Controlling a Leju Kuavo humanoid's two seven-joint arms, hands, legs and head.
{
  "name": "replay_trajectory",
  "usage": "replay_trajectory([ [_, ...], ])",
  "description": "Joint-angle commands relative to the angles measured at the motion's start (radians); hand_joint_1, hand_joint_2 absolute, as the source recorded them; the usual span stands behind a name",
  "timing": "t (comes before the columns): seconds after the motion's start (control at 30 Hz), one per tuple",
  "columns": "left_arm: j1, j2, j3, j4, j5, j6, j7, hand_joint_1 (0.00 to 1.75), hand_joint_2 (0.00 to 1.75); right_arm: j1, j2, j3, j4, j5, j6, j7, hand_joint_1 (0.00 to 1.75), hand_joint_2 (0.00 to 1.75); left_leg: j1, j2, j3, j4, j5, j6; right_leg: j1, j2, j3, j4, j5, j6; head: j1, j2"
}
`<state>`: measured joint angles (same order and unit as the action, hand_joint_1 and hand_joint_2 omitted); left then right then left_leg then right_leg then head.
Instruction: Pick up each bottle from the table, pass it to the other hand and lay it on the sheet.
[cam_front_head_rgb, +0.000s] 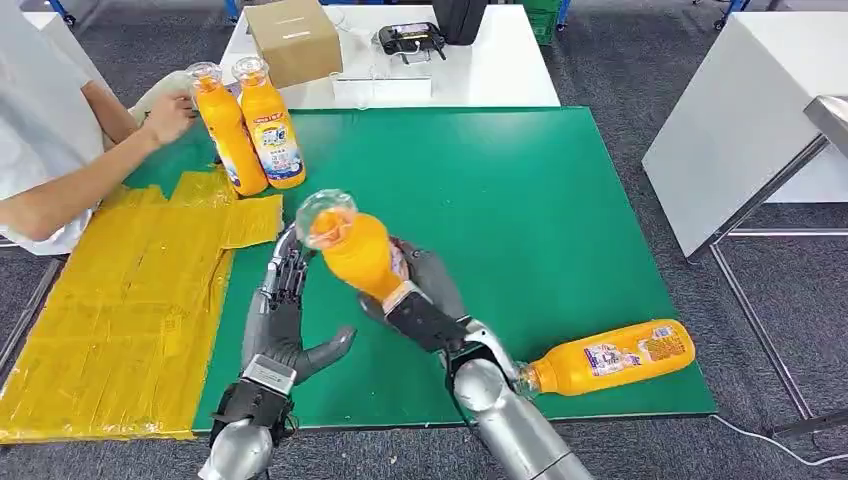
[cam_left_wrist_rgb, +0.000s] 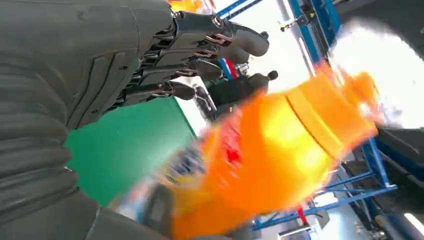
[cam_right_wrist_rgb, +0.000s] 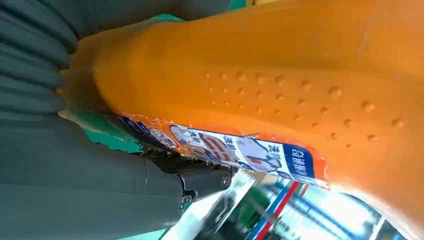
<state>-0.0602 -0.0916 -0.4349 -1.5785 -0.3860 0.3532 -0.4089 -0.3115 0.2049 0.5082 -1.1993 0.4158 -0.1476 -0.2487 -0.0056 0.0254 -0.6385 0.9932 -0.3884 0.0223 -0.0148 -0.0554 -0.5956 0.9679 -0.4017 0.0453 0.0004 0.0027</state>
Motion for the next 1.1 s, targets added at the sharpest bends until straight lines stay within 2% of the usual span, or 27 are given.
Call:
replay_trajectory([
  [0.03,-0.038,0.029,-0.046,0.054,0.017,-0.026,0.014,0.00,1.75,-0.069,-0.016,0.179,0.122,0.083,-0.075,-0.019,1.75,1.75,0.001,0.000,0.005,0.000,-0.002,-0.002,0.000,0.005,0.005,-0.001,-0.001,-0.002,0.000,0.000],
  [0.1,-0.036,0.030,-0.030,0.058,0.068,-0.064,0.064,0.00,1.75,-0.044,-0.037,0.231,0.082,0.188,-0.156,-0.011,1.75,1.75,0.002,-0.001,0.006,0.000,-0.003,-0.002,0.001,0.005,0.006,-0.001,-0.002,-0.002,0.000,0.000],
  [0.17,-0.039,0.034,-0.007,0.065,0.103,-0.086,0.074,0.00,1.75,-0.028,-0.051,0.257,0.063,0.233,-0.181,-0.010,1.75,1.75,0.001,-0.001,0.004,-0.001,-0.001,-0.001,0.000,0.002,0.004,-0.002,-0.001,-0.001,0.000,0.000],
  [0.4,-0.041,0.032,0.003,0.070,0.110,-0.092,0.071,0.00,1.75,-0.027,-0.055,0.261,0.060,0.240,-0.182,-0.011,1.75,1.75,0.002,-0.002,0.005,0.000,-0.002,-0.002,0.001,0.003,0.005,-0.001,-0.002,-0.002,0.000,0.000],
  [0.63,-0.050,0.016,0.081,0.094,0.214,-0.127,0.065,0.00,1.75,-0.013,-0.068,0.335,0.094,0.332,-0.197,-0.009,1.75,1.75,0.001,-0.002,0.004,-0.001,-0.001,-0.001,0.000,0.003,0.004,-0.001,-0.001,-0.001,0.000,0.000],
  [0.67,-0.049,0.012,0.087,0.093,0.216,-0.127,0.065,0.68,1.75,-0.008,-0.063,0.345,0.101,0.347,-0.206,-0.008,1.75,1.75,0.002,-0.001,0.006,-0.001,-0.002,-0.002,0.001,0.004,0.006,-0.002,-0.002,-0.002,0.000,0.000],
  [0.7,-0.047,0.006,0.093,0.091,0.226,-0.126,0.062,1.57,1.75,-0.006,-0.061,0.349,0.103,0.347,-0.203,-0.006,1.75,1.75,0.001,-0.001,0.004,-0.001,-0.001,-0.001,0.001,0.003,0.004,-0.002,-0.001,-0.002,0.000,0.000],
  [0.73,-0.046,0.002,0.100,0.092,0.238,-0.126,0.057,1.75,1.75,-0.004,-0.060,0.356,0.100,0.348,-0.199,-0.007,1.75,1.75,0.002,-0.002,0.006,-0.001,-0.003,-0.002,0.001,0.004,0.007,-0.002,-0.002,-0.002,0.000,0.000],
  [0.8,-0.040,-0.009,0.115,0.083,0.266,-0.121,0.040,1.75,1.75,-0.005,-0.061,0.361,0.104,0.344,-0.190,-0.004,1.75,1.75,0.001,-0.002,0.003,-0.001,-0.001,-0.001,0.001,0.002,0.003,-0.001,-0.001,-0.001,0.000,0.000],
  [0.83,-0.036,-0.011,0.121,0.076,0.275,-0.113,0.028,1.75,1.75,-0.007,-0.059,0.358,0.116,0.340,-0.183,0.002,1.75,1.75,0.002,-0.003,0.007,-0.001,-0.003,-0.002,0.001,0.004,0.007,-0.002,-0.003,-0.002,0.000,0.000],
  [0.9,-0.033,-0.012,0.124,0.067,0.277,-0.107,0.023,1.75,1.75,-0.009,-0.058,0.354,0.128,0.334,-0.180,0.004,1.75,1.75,0.001,-0.002,0.002,-0.001,-0.001,-0.001,0.001,0.002,0.002,-0.002,-0.001,-0.001,0.000,0.000],
  [1.1,-0.022,-0.025,0.136,0.030,0.290,-0.062,-0.028,1.75,1.75,-0.004,-0.046,0.310,0.140,0.277,-0.163,0.007,1.75,1.75,0.002,-0.003,0.004,0.000,-0.002,-0.002,0.001,0.002,0.004,-0.002,-0.002,-0.002,0.000,0.000],
])
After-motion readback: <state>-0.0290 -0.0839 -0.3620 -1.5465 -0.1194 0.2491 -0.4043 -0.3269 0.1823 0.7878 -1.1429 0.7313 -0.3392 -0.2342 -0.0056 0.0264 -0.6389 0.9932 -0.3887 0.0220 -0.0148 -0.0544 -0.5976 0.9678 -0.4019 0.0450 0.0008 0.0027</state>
